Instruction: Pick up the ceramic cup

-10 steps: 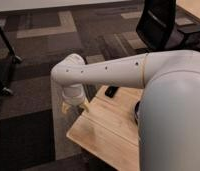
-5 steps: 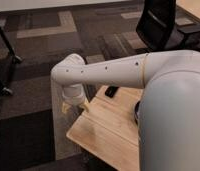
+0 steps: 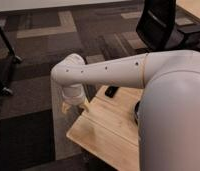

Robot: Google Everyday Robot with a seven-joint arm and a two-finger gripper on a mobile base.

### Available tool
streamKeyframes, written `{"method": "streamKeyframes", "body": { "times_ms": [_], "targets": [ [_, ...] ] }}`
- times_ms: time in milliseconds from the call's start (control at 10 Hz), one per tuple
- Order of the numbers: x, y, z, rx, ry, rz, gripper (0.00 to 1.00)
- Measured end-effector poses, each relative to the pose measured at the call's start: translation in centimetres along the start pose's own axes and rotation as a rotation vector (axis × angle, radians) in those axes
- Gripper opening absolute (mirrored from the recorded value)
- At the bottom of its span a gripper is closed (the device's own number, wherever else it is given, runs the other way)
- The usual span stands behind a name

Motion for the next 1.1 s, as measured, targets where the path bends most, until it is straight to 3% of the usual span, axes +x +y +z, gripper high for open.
{"method": "streamKeyframes", "body": {
  "times_ms": [100, 300, 900, 1100],
  "targets": [
    [0.0, 0.0, 0.0, 0.0, 0.0, 0.0, 0.65],
    [-1.0, -3.3, -0.5, 0.025, -0.011, 0.061, 0.65],
    [-0.9, -2.9, -0.5, 0.02, -0.009, 0.058, 0.65],
    [-2.1, -6.2, -1.0, 0.021, -0.012, 0.118, 0.65]
  ]
}}
